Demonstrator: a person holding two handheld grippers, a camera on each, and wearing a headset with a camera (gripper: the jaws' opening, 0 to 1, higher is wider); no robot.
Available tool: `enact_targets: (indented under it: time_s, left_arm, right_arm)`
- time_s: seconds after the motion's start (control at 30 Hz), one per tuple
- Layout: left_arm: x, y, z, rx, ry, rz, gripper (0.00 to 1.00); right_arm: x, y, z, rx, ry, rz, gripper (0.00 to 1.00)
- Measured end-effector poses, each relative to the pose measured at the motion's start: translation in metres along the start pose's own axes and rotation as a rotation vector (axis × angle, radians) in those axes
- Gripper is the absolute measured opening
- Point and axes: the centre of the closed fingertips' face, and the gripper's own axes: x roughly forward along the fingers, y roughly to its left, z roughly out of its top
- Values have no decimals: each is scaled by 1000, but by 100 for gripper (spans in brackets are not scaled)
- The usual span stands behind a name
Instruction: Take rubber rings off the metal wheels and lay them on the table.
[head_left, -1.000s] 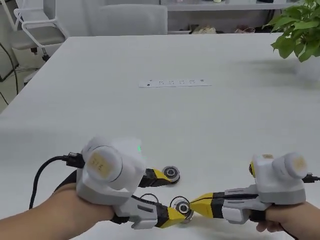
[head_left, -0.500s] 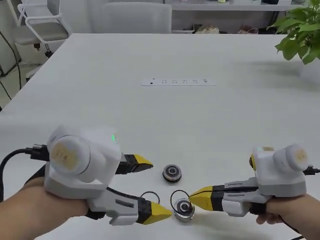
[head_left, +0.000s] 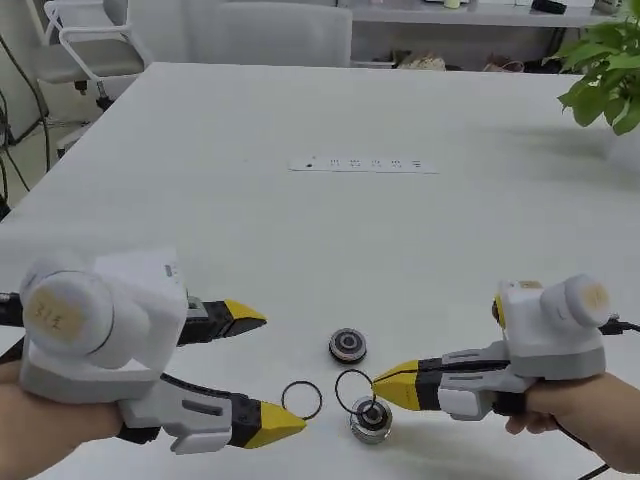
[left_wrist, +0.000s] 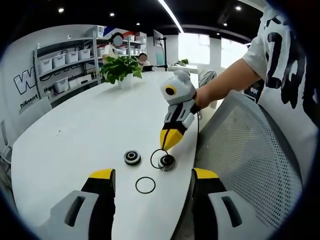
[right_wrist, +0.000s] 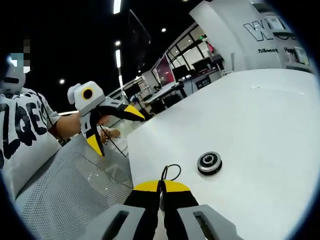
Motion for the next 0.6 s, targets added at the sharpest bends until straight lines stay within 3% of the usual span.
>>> enact_targets:
  time_s: [0.6]
  left_arm:
    - [-22,9,-11,-52,-11,64,60]
  right_arm:
    - [20,5,8,-48,62,37,0]
